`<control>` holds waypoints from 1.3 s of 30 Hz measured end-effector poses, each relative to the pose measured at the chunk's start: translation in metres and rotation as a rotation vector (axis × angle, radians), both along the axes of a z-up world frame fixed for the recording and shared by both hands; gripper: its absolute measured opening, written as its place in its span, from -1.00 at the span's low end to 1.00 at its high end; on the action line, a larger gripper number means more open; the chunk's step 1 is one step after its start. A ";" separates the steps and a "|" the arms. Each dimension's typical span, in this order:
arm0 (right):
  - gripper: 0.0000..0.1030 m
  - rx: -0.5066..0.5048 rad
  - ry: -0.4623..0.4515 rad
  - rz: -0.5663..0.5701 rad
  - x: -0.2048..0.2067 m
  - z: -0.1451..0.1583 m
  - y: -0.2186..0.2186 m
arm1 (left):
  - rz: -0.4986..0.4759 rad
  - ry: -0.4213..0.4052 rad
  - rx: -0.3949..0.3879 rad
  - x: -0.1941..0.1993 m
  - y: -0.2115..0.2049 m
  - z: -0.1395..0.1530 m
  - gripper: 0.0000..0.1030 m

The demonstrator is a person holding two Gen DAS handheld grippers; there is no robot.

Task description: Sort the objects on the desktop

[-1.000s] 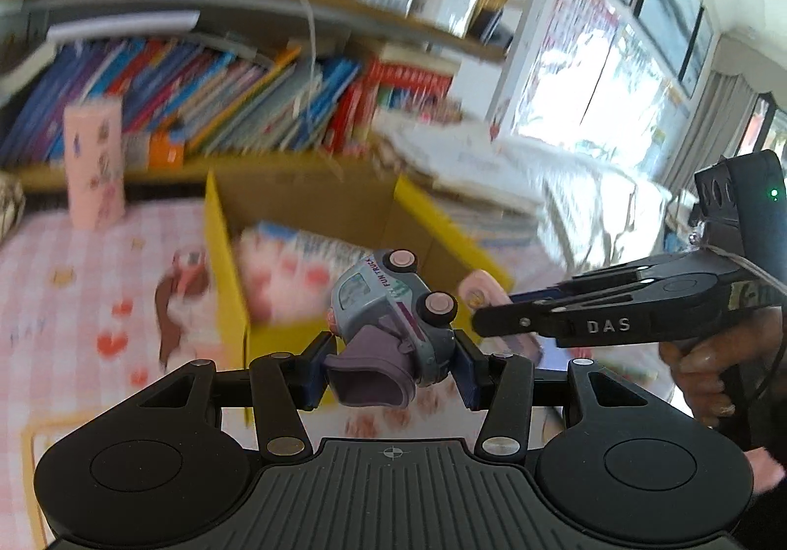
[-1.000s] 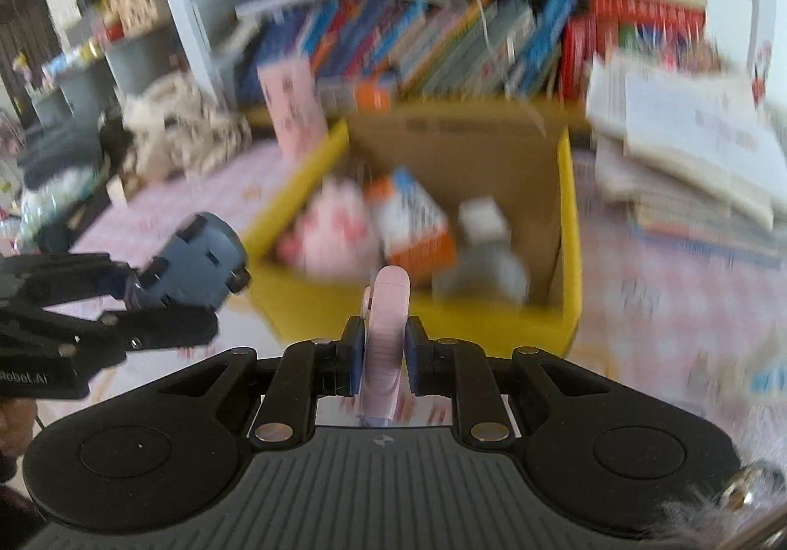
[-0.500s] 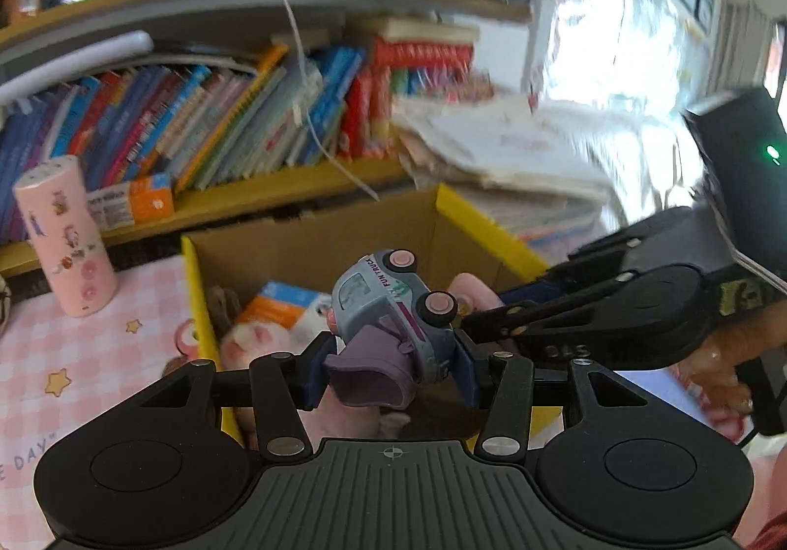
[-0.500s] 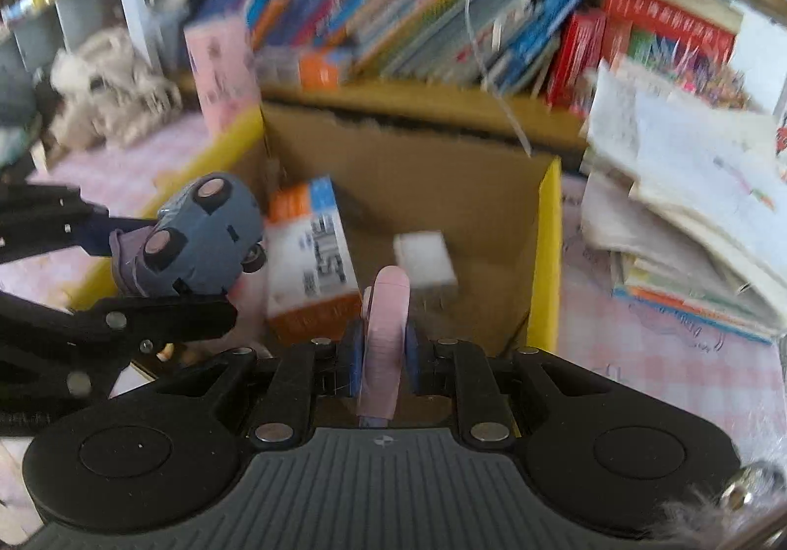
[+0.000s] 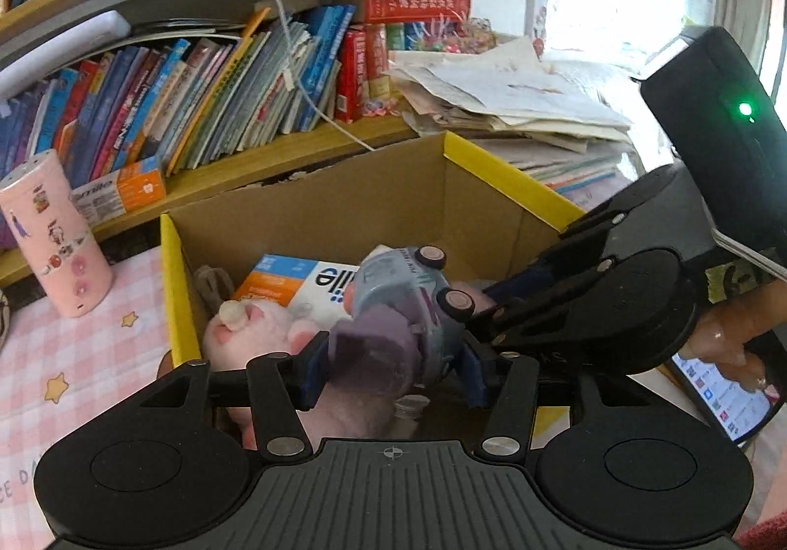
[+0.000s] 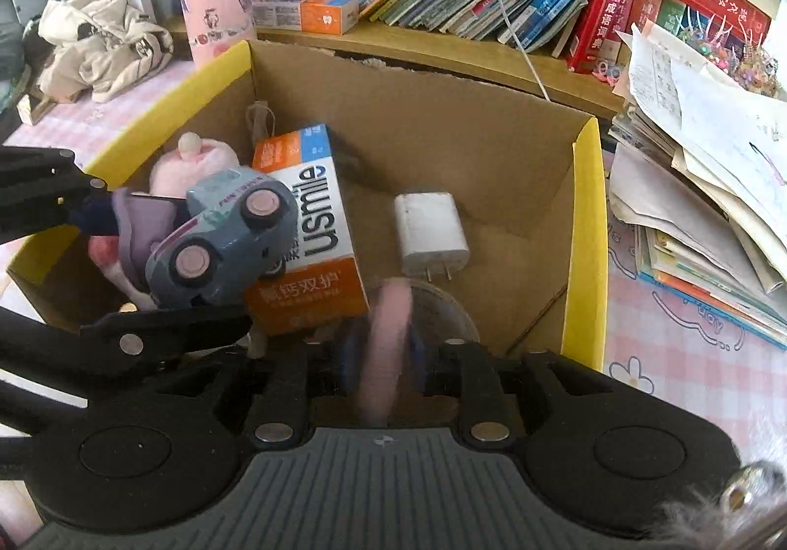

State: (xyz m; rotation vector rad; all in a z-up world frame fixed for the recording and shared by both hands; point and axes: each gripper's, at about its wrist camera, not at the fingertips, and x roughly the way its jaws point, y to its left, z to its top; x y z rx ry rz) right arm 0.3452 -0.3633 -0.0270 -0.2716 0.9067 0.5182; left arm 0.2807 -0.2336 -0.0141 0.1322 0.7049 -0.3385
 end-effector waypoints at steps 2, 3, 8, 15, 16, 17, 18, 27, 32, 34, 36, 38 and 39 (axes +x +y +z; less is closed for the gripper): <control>-0.41 0.004 -0.009 0.000 -0.001 0.003 0.001 | 0.011 -0.006 -0.003 -0.001 0.001 0.002 0.14; -0.39 0.006 -0.014 0.001 -0.001 0.004 0.001 | 0.020 -0.017 0.002 -0.003 0.001 0.004 0.22; -0.11 0.045 -0.045 -0.008 -0.008 0.017 -0.005 | 0.063 -0.068 0.003 -0.013 0.005 0.016 0.52; 0.50 0.088 -0.144 -0.089 -0.028 0.035 -0.020 | 0.146 -0.158 0.019 -0.037 0.011 0.033 0.83; 0.55 0.092 -0.156 -0.096 -0.032 0.037 -0.022 | 0.159 -0.167 0.016 -0.042 0.012 0.036 0.84; 0.59 0.095 -0.169 -0.102 -0.035 0.039 -0.024 | 0.173 -0.176 0.012 -0.046 0.014 0.037 0.85; 0.61 0.097 -0.183 -0.109 -0.039 0.040 -0.026 | 0.186 -0.184 0.007 -0.050 0.016 0.039 0.86; 0.70 0.112 -0.225 -0.178 -0.073 0.045 -0.040 | 0.286 -0.206 -0.017 -0.087 0.030 0.042 0.88; 0.75 0.128 -0.237 -0.233 -0.097 0.044 -0.042 | 0.314 -0.197 -0.005 -0.105 0.044 0.039 0.89; 0.76 0.128 -0.240 -0.257 -0.107 0.042 -0.041 | 0.325 -0.188 -0.003 -0.111 0.051 0.036 0.89; 0.79 0.122 -0.235 -0.273 -0.116 0.040 -0.038 | 0.343 -0.171 -0.003 -0.117 0.059 0.033 0.89; 0.81 0.115 -0.231 -0.284 -0.125 0.037 -0.035 | 0.365 -0.156 -0.007 -0.124 0.067 0.029 0.89; 0.81 0.106 -0.230 -0.287 -0.130 0.036 -0.032 | 0.376 -0.149 -0.010 -0.127 0.070 0.027 0.89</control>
